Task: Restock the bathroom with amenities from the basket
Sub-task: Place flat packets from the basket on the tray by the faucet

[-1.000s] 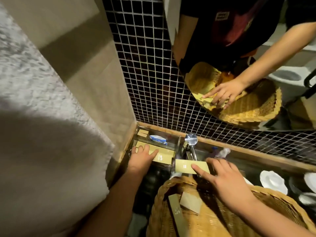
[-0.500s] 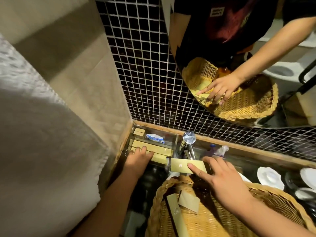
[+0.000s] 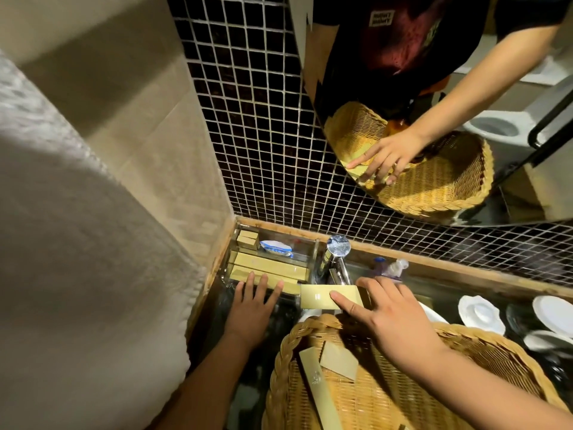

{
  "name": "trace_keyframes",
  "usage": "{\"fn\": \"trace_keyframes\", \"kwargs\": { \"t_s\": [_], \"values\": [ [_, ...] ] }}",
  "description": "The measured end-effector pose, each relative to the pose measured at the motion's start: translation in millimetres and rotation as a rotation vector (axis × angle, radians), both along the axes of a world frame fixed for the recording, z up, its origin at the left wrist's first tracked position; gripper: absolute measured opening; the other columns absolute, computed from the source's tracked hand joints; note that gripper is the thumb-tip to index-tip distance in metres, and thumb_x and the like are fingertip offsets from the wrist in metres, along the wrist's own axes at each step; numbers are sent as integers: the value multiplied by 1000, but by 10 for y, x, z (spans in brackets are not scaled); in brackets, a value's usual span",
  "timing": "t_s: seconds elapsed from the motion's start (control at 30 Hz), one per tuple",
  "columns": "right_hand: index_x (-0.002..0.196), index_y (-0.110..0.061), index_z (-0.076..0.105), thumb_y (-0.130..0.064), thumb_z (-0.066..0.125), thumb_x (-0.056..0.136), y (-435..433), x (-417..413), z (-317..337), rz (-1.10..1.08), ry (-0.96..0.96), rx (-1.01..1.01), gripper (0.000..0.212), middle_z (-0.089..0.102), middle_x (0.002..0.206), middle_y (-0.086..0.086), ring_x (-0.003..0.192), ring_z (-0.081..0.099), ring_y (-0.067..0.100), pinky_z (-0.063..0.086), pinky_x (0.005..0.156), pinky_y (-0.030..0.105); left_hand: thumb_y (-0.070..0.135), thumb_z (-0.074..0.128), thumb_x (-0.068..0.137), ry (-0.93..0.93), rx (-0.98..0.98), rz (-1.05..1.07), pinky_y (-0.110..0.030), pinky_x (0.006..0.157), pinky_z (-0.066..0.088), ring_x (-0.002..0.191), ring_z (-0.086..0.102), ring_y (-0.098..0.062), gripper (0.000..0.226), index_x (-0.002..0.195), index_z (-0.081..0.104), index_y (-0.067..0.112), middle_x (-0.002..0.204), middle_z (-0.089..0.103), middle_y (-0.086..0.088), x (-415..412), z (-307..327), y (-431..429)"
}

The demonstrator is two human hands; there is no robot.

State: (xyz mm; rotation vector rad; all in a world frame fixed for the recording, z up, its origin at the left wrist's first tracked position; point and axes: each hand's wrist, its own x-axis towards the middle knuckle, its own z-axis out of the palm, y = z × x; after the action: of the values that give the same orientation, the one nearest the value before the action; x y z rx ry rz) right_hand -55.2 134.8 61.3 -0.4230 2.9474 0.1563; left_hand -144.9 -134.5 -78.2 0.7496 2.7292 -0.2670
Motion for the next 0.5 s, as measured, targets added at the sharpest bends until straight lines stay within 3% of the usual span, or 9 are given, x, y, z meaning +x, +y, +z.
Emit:
{"fn": "trace_keyframes", "kwargs": {
  "t_s": [0.3, 0.5],
  "values": [
    [150, -38, 37, -10, 90, 58, -13, 25, -55, 3, 33, -18, 109, 59, 124, 16, 111, 55, 36, 51, 85, 47, 44, 62, 87, -22, 33, 81, -58, 117, 1, 145, -20, -41, 111, 147, -30, 30, 161, -19, -14, 139, -148, -4],
    [149, -37, 38, -13, 91, 56, 6, -32, -57, 4, 49, -29, 110, 59, 123, 16, 112, 56, 37, 50, 87, 48, 38, 54, 90, -48, 59, 104, -53, 117, 6, 148, 5, -35, 82, 155, 3, 33, 162, 16, -10, 23, -85, 57]
  ]
}}
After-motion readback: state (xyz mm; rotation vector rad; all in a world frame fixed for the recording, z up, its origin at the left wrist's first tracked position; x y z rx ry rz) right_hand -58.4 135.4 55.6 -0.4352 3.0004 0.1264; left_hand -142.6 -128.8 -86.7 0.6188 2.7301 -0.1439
